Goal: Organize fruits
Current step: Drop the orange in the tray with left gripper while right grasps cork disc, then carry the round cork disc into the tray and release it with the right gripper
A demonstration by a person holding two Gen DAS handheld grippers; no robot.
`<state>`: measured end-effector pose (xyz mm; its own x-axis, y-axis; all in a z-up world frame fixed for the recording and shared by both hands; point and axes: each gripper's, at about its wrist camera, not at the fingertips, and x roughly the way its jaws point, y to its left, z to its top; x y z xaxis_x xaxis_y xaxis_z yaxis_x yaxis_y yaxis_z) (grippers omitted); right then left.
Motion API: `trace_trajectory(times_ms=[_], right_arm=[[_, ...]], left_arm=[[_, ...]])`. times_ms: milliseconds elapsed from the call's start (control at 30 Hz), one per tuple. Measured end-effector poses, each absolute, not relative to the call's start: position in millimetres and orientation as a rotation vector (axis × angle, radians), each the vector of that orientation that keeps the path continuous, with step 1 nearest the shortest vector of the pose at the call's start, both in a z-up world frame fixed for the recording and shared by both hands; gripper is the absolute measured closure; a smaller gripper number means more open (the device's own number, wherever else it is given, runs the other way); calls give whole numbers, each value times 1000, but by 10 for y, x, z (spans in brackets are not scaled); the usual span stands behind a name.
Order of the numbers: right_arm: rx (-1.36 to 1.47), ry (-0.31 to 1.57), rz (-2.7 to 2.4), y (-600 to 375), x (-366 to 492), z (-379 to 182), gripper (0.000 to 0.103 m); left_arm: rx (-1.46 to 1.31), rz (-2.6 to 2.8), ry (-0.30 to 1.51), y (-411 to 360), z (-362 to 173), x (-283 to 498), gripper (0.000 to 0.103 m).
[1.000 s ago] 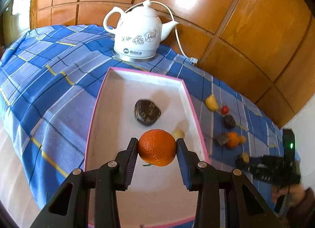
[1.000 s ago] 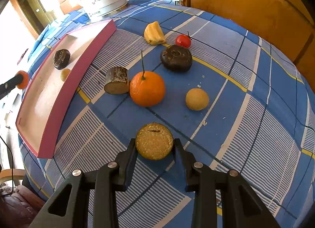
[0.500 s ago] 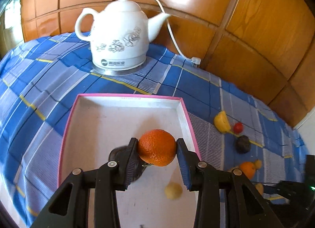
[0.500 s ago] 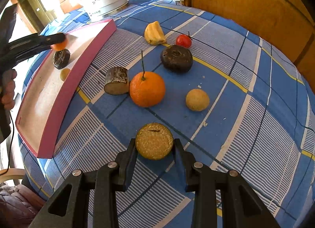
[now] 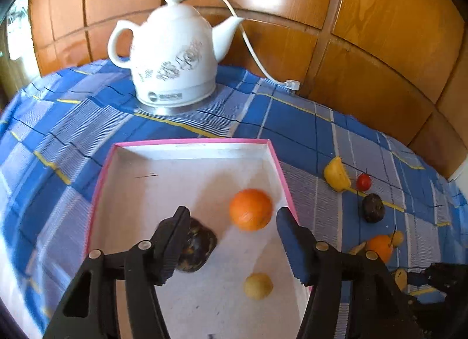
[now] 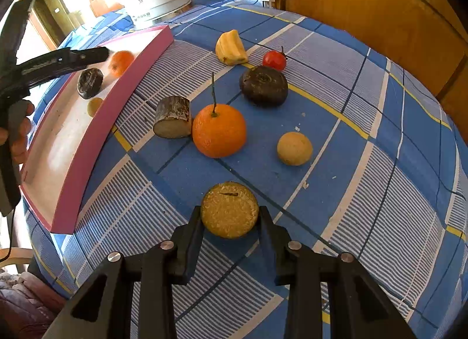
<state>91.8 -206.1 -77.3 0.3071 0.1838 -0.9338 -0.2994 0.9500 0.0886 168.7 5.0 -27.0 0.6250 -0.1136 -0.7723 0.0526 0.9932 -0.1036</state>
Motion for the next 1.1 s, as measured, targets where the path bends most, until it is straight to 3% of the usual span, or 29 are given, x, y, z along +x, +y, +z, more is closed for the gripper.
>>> trace_trajectory(times_ms=[533,1100], right_arm=[[-118,1211,307,-2053,901,-764,67],[-123,1198,318,-2026,861,-739,67]], left_arm=[[31,-50,745,57,98,684,38],[131,-101,615,-134,375,256,34]])
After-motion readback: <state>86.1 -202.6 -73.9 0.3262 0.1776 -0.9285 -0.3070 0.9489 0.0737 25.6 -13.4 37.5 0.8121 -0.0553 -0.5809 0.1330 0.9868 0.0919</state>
